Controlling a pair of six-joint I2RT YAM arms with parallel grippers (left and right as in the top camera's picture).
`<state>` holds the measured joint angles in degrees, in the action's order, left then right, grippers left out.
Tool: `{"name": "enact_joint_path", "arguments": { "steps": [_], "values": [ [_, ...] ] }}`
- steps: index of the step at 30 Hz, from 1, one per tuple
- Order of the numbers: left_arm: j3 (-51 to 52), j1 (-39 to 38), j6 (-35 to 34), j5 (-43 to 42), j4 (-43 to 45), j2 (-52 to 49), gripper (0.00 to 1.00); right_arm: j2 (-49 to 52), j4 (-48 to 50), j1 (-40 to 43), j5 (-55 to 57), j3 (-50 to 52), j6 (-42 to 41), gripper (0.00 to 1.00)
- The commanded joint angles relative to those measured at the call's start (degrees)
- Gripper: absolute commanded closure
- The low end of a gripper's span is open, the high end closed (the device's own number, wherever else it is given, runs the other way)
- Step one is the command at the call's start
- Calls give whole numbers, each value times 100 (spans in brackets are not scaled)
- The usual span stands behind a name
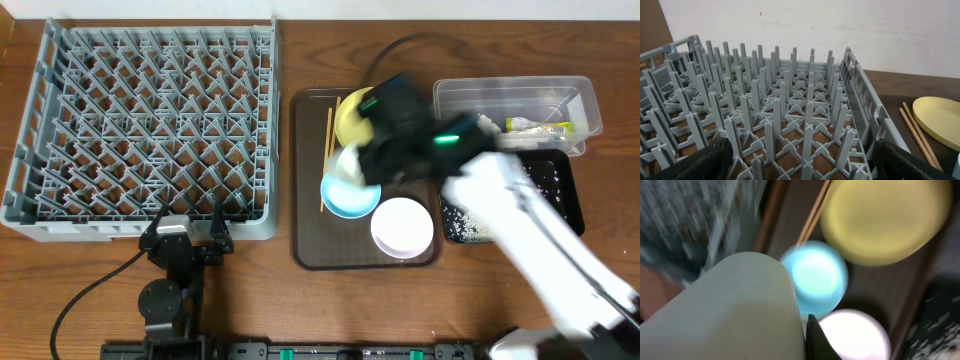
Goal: Sort waste into correct bins and load items into the dishwasher
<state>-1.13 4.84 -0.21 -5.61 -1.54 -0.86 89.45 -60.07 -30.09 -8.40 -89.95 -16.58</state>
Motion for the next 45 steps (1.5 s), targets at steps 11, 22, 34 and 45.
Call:
{"name": "enact_joint_path", "arguments": {
  "steps": [11,22,34,45],
  "values": [
    [90,24,-160,-358,-109,20,9,146,743,1639,-3067,269,1519,99],
    [52,26,-3762,-918,817,-114,9,144,1906,1582,-3884,269,1403,99],
    [-1871,31,-5449,-2752,813,-3045,9,144,2321,1578,-3995,269,1121,99],
    [-3654,24,-7497,-5722,3147,-6371,9,221,2326,1655,-3991,269,970,99]
  ]
}}
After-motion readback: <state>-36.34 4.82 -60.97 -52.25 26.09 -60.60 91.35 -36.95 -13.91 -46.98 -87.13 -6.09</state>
